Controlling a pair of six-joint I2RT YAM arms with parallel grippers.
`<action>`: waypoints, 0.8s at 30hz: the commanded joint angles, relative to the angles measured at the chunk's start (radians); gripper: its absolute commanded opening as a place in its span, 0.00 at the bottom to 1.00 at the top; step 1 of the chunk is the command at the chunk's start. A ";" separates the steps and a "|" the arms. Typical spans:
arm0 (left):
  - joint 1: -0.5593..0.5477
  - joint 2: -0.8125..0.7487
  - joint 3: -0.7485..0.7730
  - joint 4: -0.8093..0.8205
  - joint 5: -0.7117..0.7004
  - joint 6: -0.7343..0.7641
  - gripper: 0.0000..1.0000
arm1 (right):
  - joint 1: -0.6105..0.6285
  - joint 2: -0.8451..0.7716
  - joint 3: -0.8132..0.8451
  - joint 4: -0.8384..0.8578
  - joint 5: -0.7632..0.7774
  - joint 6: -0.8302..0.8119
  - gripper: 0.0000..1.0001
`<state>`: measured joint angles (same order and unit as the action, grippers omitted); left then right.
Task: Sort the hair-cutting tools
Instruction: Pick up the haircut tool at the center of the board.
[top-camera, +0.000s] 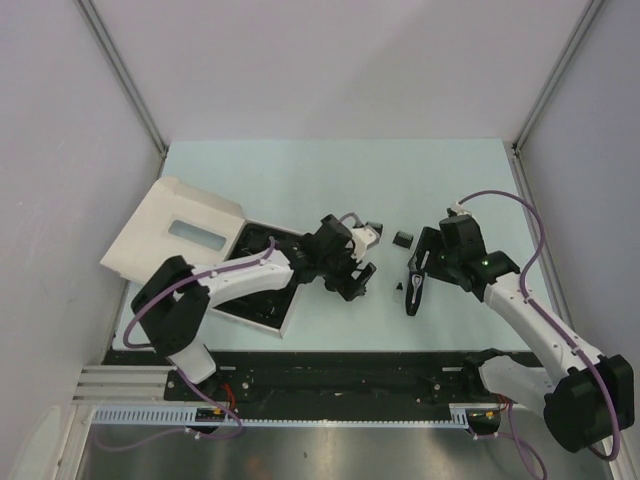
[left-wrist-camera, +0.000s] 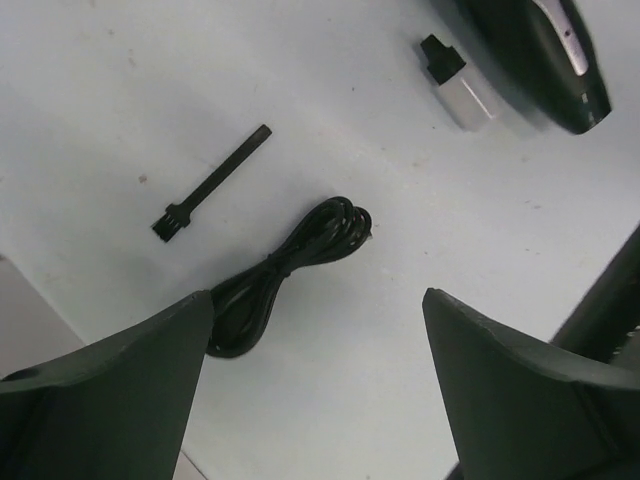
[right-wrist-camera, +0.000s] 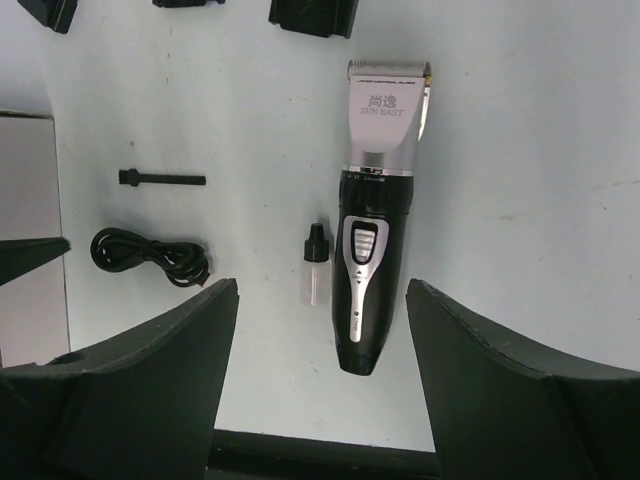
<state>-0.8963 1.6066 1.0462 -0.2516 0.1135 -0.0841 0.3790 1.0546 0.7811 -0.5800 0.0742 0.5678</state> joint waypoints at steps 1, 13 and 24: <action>-0.013 0.052 0.077 0.041 0.037 0.230 0.93 | -0.035 -0.050 0.029 -0.024 -0.005 0.006 0.74; -0.013 0.191 0.080 0.009 0.060 0.346 0.88 | -0.058 -0.059 0.030 -0.061 0.003 0.009 0.74; -0.013 0.268 0.115 0.006 -0.014 0.366 0.72 | -0.069 -0.071 0.029 -0.081 0.002 0.012 0.74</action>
<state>-0.9077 1.8523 1.1255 -0.2516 0.1154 0.1940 0.3172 1.0073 0.7811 -0.6434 0.0711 0.5694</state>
